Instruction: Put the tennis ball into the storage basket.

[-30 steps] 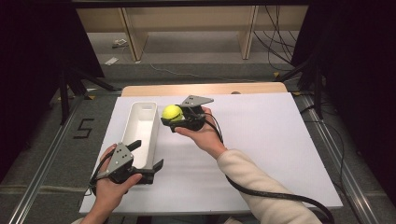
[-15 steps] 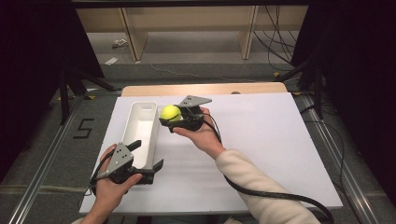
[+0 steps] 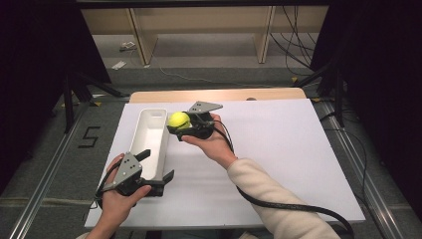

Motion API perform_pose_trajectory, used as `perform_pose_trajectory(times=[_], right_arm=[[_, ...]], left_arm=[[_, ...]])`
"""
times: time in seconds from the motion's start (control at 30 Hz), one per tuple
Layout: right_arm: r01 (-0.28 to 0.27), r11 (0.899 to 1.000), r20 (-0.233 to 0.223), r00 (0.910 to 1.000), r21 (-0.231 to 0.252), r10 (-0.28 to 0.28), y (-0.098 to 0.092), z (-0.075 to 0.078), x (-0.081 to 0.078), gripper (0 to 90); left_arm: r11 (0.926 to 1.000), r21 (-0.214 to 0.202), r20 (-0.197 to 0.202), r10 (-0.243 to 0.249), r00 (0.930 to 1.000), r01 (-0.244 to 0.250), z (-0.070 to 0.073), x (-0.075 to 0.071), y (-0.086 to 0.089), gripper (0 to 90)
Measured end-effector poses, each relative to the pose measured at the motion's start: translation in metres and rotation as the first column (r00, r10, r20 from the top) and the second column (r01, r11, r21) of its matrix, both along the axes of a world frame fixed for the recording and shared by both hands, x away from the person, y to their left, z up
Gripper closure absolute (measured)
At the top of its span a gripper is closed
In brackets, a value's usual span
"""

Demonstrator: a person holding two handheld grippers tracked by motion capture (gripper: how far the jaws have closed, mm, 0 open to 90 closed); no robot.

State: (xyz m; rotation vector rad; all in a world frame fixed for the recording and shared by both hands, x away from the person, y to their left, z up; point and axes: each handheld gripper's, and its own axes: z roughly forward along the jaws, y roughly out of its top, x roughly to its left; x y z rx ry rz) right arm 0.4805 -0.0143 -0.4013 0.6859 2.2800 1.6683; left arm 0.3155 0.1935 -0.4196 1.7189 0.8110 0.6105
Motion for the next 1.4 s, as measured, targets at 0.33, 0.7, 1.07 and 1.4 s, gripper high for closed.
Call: perform_pose_trajectory(times=[0.33,0.7,1.07,1.4], right_arm=[[-0.003,1.0,-0.002,1.0,0.0,0.003,0.003,0.0,0.0,26.3],[-0.008,1.0,0.001,1.0,0.0,0.008,0.009,0.001,0.002,26.3],[-0.017,1.0,-0.005,0.9998,-0.002,0.017,0.016,0.0,0.002,26.4],[-0.022,1.0,-0.008,0.9997,-0.006,0.022,0.021,-0.001,0.003,26.4]], left_arm=[[1.0,0.002,0.002,-0.001,1.0,0.001,0.0,0.0,0.0,0.0],[1.0,0.001,0.003,0.0,1.0,0.0,0.0,-0.001,0.0,0.0],[1.0,0.003,0.005,-0.003,1.0,0.003,0.001,0.0,0.0,0.0],[1.0,0.003,0.005,-0.004,1.0,0.004,0.0,0.0,0.0,0.0]])
